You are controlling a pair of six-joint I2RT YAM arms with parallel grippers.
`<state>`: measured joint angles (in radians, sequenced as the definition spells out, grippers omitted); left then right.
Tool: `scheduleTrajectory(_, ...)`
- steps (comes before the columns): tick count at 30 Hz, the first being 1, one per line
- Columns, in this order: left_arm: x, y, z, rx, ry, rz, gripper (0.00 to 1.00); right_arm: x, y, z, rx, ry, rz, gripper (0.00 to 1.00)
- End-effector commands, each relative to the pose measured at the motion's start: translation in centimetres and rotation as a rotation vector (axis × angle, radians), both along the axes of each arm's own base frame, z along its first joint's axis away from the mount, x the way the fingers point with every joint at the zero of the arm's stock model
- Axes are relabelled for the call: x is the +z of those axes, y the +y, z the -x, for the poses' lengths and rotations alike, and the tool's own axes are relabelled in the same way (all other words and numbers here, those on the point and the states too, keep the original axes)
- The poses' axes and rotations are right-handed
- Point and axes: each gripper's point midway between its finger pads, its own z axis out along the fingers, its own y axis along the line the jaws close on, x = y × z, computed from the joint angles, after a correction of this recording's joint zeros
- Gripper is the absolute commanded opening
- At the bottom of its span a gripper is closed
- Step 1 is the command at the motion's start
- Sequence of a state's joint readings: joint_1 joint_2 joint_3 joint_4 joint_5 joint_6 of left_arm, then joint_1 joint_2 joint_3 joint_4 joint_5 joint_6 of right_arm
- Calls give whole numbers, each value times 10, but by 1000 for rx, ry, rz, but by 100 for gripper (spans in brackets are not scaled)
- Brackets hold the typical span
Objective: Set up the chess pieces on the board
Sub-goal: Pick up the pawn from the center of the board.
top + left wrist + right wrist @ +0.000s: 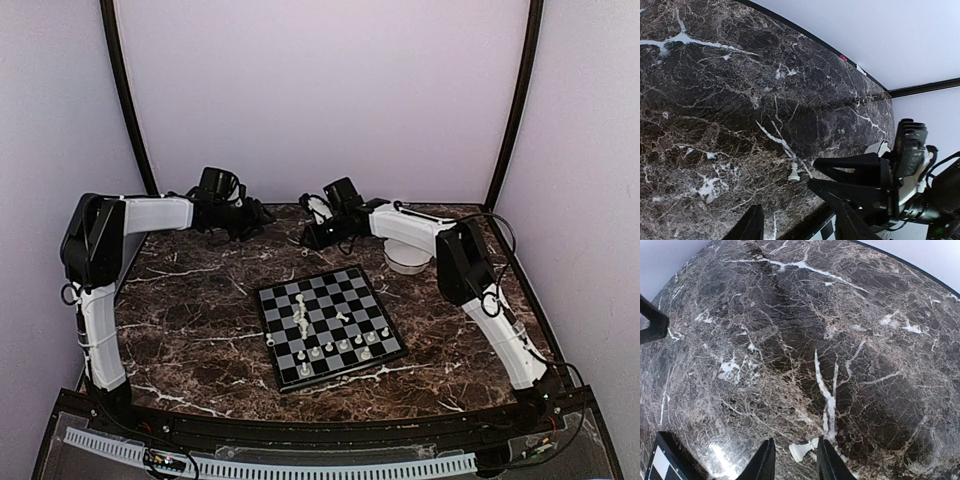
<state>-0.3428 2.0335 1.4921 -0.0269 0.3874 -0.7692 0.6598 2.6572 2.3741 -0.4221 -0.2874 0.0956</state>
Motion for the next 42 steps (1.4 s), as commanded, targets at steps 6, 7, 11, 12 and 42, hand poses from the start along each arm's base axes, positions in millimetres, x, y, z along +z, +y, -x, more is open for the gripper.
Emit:
scheduleTrajectory(6,-31,-40,-12,-127,-34,-209,45,126,-51,5,12,-26,-152,31)
scheduleTrajectory(7,-35,-43,-11,-137,-28,-222,45,127,-64,5,4,-13,-146,31)
scheduleTrajectory(11,-48,-62,-15,-175,-38,-303,45,131,-118,-3,-43,-3,-110,31)
scheduleTrajectory(12,-45,-68,-17,-184,-53,-314,46,133,-130,-3,-53,-9,-99,31)
scheduleTrajectory(42,-114,-88,10,-255,126,-507,35,110,-181,2,-105,98,-111,31)
